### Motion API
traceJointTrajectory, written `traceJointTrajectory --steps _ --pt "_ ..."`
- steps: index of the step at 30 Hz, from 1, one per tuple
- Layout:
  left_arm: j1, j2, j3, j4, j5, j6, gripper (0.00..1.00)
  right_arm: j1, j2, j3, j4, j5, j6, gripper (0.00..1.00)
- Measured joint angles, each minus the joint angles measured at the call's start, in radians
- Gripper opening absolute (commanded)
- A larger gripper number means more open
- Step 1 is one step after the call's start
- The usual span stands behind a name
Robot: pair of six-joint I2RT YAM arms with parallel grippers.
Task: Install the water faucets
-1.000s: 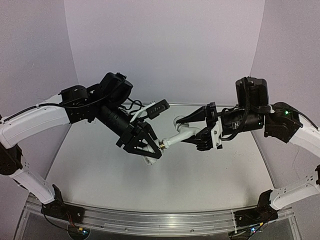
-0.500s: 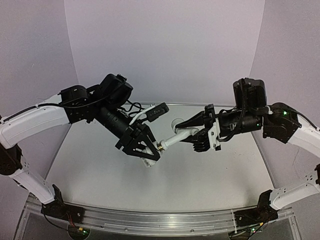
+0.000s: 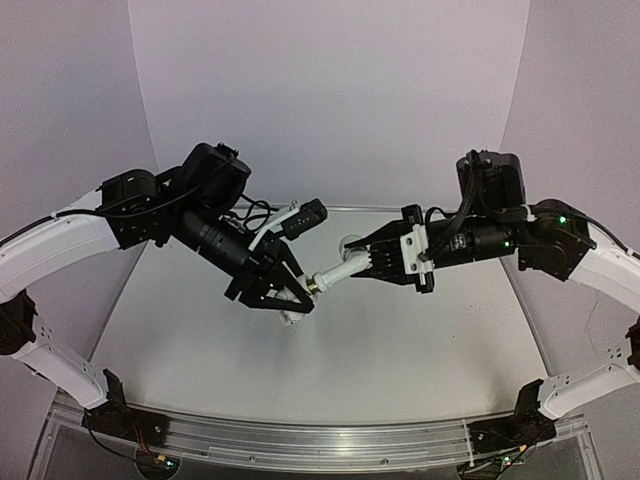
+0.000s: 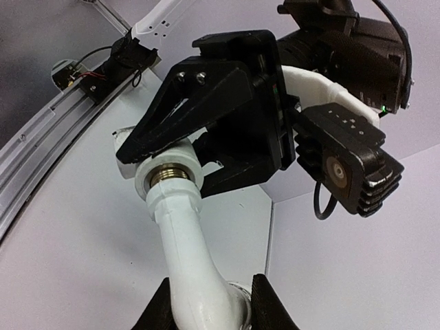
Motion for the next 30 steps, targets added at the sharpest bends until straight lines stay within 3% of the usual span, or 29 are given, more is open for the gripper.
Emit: traceJointTrajectory --steps 12,14,18,26,30 --pt "-0.068 -0.042 -0.053 0.02 -0.233 0.084 0.01 0.001 0.049 0.051 -0.076 0.004 0.199 0.0" --pt "-0.071 -0.044 -0.055 0.025 -0.25 0.096 0.1 0.001 0.049 0.051 -0.078 0.008 0.212 0.0" --pt "-0.071 -0.044 -0.056 0.027 -0.263 0.104 0.38 0.001 0.047 0.05 -0.077 0.012 0.205 0.0" --pt "-0.075 -0.063 -0.056 0.095 -0.301 0.106 0.64 0.001 -0.013 0.007 -0.064 -0.003 0.214 0.0" --pt "-0.065 -0.076 -0.056 0.114 -0.308 0.09 0.68 0.002 -0.028 -0.008 -0.053 -0.004 0.209 0.0"
